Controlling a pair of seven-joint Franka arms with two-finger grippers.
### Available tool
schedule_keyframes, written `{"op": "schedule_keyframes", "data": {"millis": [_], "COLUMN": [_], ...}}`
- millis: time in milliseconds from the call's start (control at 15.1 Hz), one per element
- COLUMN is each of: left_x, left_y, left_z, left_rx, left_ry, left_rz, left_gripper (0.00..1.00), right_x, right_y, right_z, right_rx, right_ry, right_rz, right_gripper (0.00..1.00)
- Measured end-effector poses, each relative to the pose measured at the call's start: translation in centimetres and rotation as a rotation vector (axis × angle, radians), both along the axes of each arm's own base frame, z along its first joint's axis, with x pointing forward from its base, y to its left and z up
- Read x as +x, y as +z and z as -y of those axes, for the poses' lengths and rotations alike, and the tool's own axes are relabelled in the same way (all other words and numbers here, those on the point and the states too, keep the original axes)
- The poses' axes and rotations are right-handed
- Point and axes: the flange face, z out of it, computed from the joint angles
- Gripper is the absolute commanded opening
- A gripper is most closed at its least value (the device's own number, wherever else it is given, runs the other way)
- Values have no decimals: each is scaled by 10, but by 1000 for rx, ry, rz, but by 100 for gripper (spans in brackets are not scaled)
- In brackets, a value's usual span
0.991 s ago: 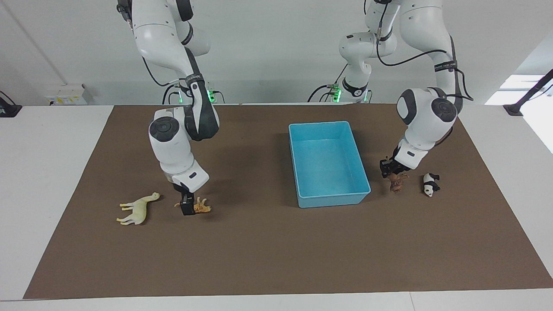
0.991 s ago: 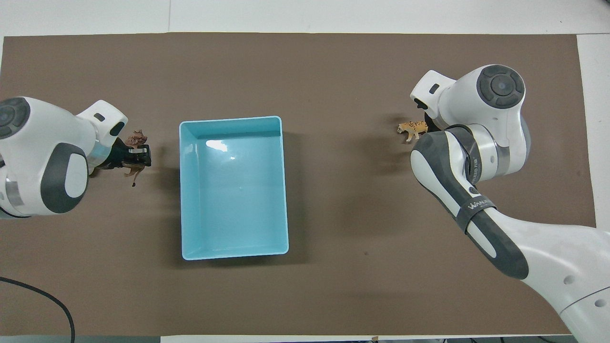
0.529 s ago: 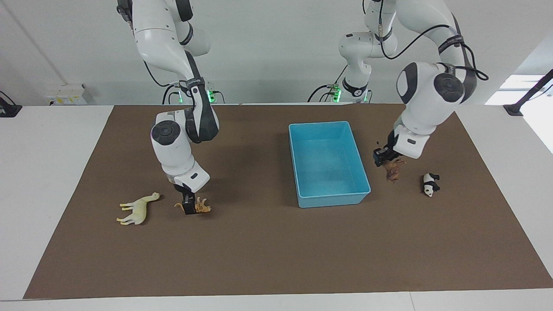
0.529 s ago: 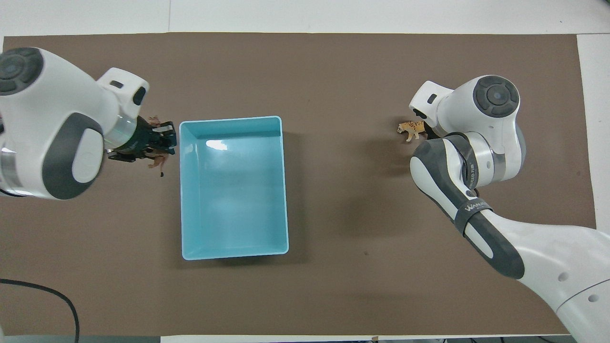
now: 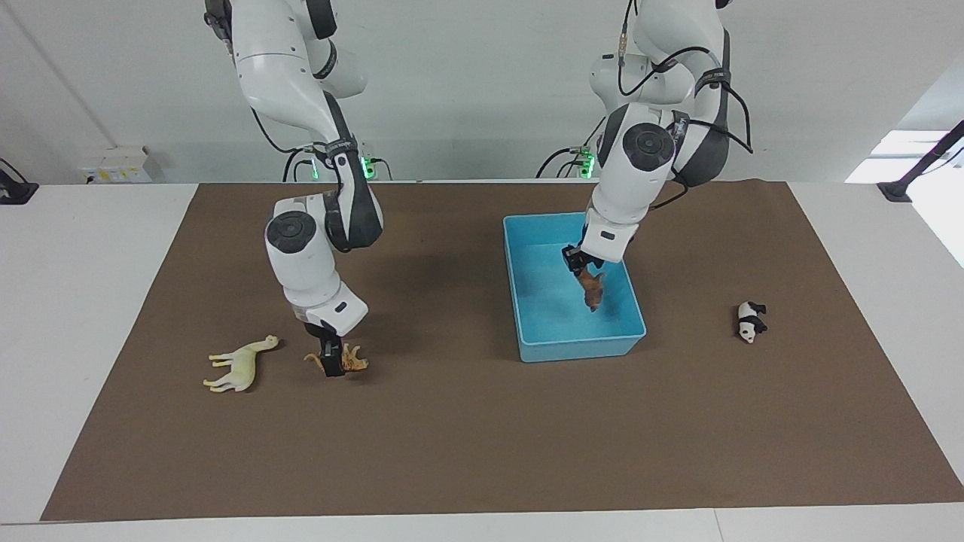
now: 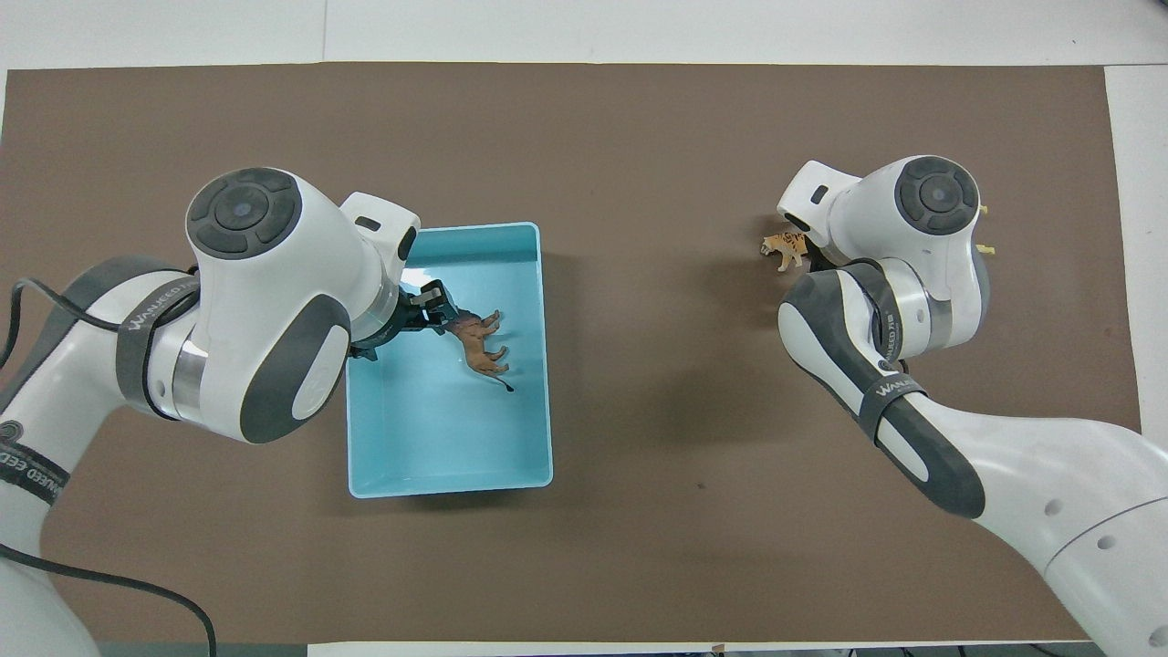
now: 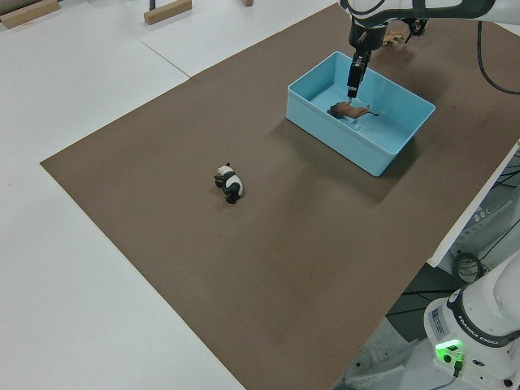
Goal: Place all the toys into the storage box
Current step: 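Carry the horse into the blue box and open the left gripper, then move the left gripper back to the panda while the right gripper grasps the lion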
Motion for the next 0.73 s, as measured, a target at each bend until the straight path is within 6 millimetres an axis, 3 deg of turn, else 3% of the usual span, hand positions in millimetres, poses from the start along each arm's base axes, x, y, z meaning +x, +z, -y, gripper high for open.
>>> {"op": "schedule_keyframes", "data": {"millis": [66,132,264,529,727], "left_x": [2,6,21,50,57], "left_y": [5,12,21,26,9], "left_z": [-9,-24,-74,-219,-291], "left_rx": [23,50,91,86,82], "left_ry": [1,-3,-54,-163,-244], "left_rz": [11,25,45,72,125], "left_gripper": [100,100,100,100,100], "right_x": [0,0,-1,1,4], "right_y": [-3,-4,-2,5,23], "right_z": [0,0,1,1,-10], "right_rx": [2,9,44,71,69], "right_ry": [-3,-10,-46,-75,-87], "right_rz": [-5,-7,-22,-32,-62], "right_gripper": [47,0,0,0,0]}}
